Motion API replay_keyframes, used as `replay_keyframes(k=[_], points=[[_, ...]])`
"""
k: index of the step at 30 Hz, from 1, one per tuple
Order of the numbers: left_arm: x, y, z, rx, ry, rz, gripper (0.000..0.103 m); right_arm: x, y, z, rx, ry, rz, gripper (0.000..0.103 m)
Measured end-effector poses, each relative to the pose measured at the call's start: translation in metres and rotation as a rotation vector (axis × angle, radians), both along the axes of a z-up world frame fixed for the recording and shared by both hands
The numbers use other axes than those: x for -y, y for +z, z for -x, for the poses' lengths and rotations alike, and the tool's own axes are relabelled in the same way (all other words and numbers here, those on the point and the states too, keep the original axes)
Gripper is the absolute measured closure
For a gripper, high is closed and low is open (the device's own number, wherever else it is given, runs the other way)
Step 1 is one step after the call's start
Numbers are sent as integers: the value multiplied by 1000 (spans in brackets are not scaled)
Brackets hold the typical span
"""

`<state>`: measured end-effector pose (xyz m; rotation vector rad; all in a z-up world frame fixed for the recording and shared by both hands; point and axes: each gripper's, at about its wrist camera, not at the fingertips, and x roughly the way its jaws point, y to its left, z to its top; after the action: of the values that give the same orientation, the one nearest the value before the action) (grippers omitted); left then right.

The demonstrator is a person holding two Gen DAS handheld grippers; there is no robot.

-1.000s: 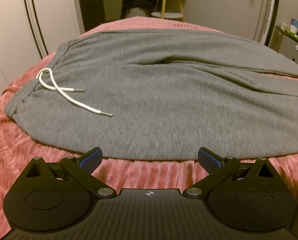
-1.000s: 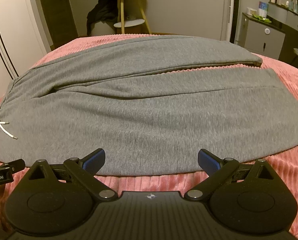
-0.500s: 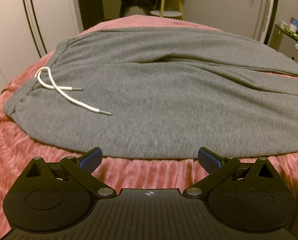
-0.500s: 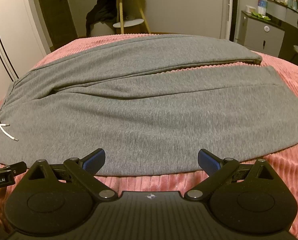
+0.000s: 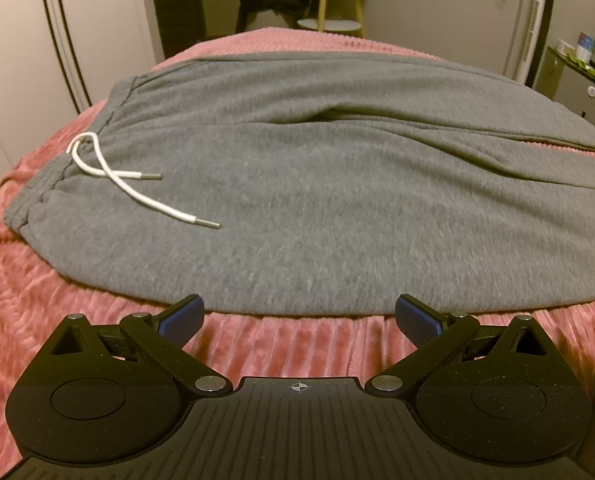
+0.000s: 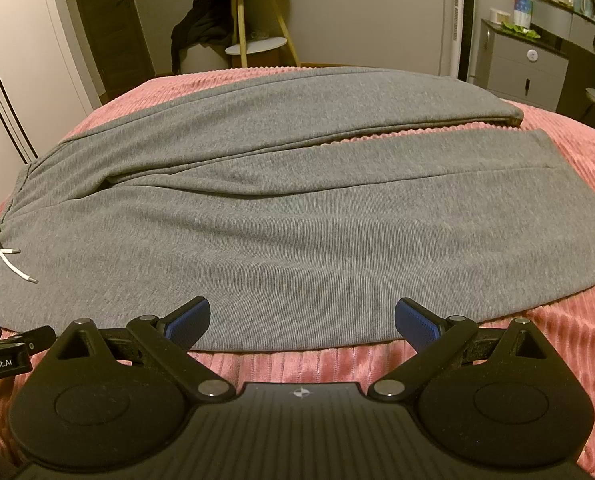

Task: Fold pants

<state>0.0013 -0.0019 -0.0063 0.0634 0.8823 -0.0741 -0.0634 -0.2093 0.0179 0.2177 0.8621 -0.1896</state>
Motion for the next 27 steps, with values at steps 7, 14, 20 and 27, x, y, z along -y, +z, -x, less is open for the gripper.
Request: replay_keyframes(k=[7, 14, 20, 27], points=[[0, 0, 0, 0, 1, 0, 0, 0, 0, 0, 0, 0, -1, 4], [1, 0, 0, -3, 0, -1, 0, 0, 0, 0, 0, -1, -6, 4], [4, -2, 2, -9, -6, -5, 0, 2, 0, 0, -2, -3, -31, 4], [4, -2, -1, -23, -10, -9, 0, 8, -2, -3, -10, -7, -60, 4]])
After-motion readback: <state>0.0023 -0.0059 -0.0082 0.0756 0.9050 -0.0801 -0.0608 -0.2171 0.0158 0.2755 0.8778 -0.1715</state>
